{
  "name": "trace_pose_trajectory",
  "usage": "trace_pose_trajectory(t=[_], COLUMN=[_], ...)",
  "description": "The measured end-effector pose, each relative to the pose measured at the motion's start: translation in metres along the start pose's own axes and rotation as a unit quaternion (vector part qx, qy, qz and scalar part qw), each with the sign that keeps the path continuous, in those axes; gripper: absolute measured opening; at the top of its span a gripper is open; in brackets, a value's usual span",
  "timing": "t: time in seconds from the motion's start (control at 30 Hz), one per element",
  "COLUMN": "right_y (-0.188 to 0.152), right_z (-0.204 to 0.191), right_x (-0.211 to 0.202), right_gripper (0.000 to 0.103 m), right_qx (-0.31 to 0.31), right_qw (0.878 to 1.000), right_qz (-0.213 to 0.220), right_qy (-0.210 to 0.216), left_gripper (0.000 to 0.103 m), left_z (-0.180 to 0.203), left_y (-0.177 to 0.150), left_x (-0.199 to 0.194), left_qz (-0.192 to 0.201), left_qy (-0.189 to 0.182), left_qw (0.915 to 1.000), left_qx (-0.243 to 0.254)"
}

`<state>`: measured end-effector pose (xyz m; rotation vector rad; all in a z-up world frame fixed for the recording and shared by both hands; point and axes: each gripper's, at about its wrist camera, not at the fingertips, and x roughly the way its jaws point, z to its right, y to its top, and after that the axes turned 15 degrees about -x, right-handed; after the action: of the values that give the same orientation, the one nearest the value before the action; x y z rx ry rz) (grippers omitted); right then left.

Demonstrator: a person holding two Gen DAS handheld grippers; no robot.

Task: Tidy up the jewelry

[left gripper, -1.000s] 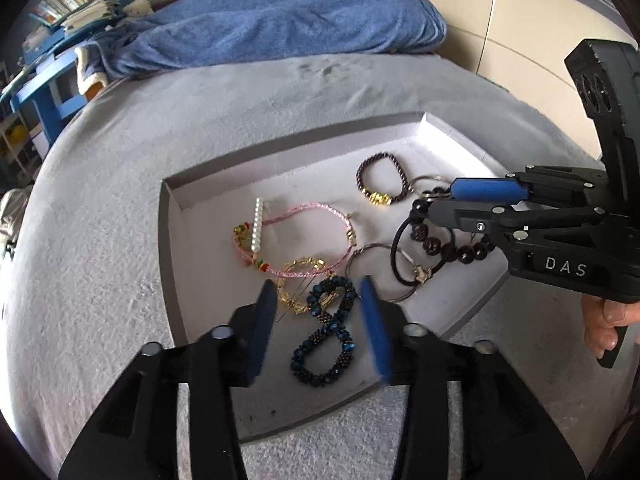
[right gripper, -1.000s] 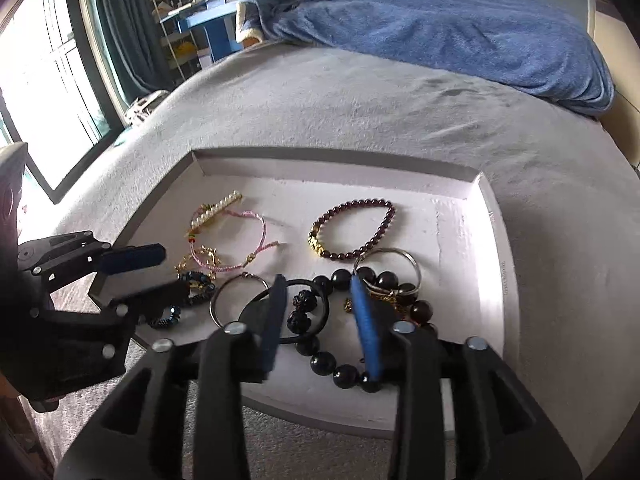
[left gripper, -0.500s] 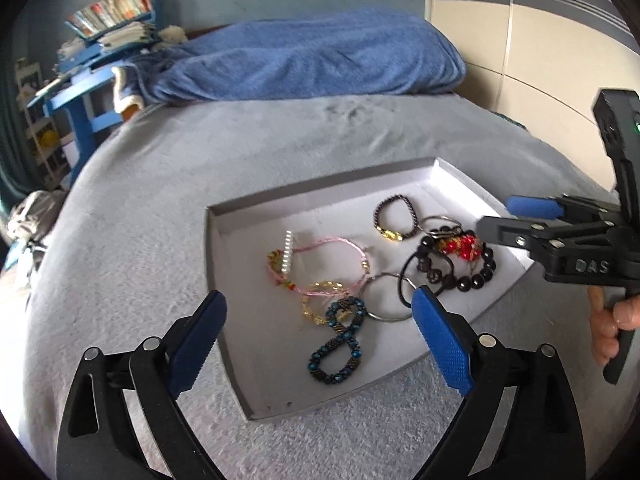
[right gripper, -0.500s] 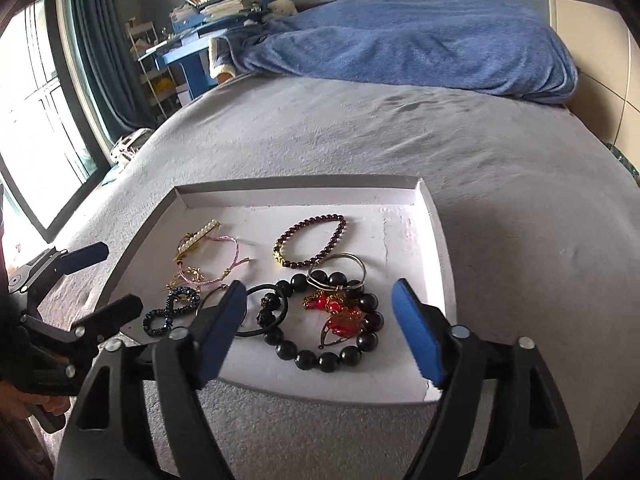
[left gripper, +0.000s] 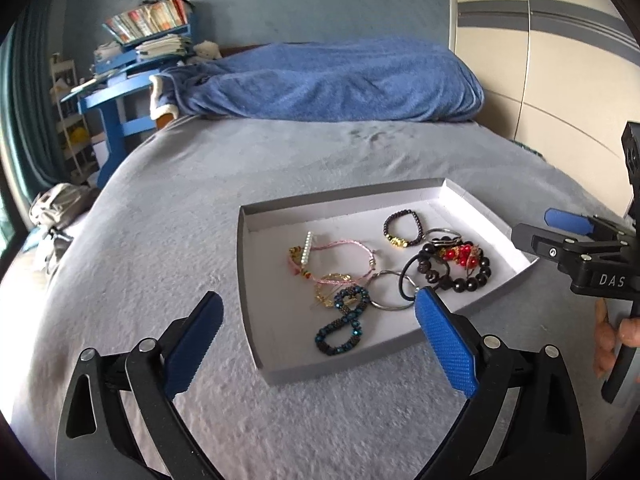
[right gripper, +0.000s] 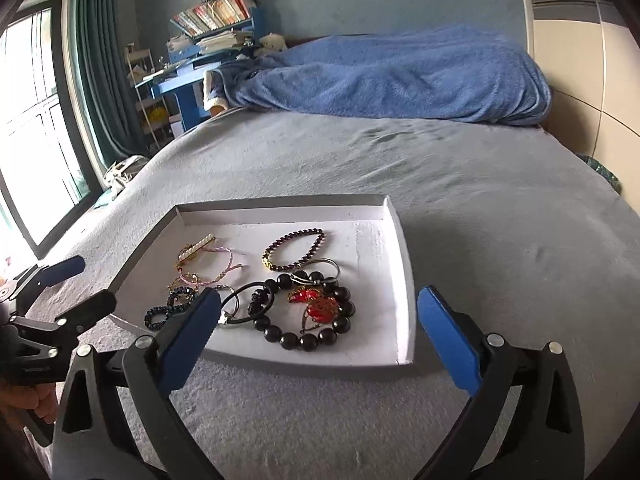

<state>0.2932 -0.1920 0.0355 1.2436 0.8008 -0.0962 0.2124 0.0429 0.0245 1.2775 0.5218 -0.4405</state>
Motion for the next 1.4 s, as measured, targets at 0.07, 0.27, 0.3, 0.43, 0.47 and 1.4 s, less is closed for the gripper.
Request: trace_pose_trajectory(t=[0.07,0.27,0.3,0.43,0.47,1.4], right_y=[-0.006,-0.02,-0.023,-0.034,-0.037,-0.059], right_z=[0.0,-0.01,-0.012,-0.022,-0.025,-0.037], right_x=[-0.007,-0.028,-0.03,-0.039,-0.041,-0.057], right_gripper=[0.097,0.097,0.097,0.097,0.097,0.097], right_qx=[0.005,0.0,-0.001,-0.014,-0.021,-0.043], right_qw=[1.0,0.999,0.999,0.998,0.998,0.993], right_qz=[0.008,0.044,0.047,0.055,0.058,0.104], right_qy=[-0.005,-0.018,-0.02,-0.03,-0.033,-0.034], left_gripper=[0.097,0.097,0.097,0.097,0.098,0.098], left_z=[0.003,0.012,0.012,0.007,0.006,0.01], left_y=[-0.005,-0.024,-0.027,-0.036,-0.038,-0.058], left_x=[-0.007,-0.016,-0.017,-0.024,-0.026,-0.04], left_qz=[0.008,0.036,0.04,0.057,0.063,0.088], left_qy=[-0.001,0.012,0.013,0.019,0.021,0.019], left_qw=[1.0,0.9991,0.999,0.9982,0.9977,0.9956], left_qx=[-0.002,0.017,0.017,-0.007,-0.014,-0.025])
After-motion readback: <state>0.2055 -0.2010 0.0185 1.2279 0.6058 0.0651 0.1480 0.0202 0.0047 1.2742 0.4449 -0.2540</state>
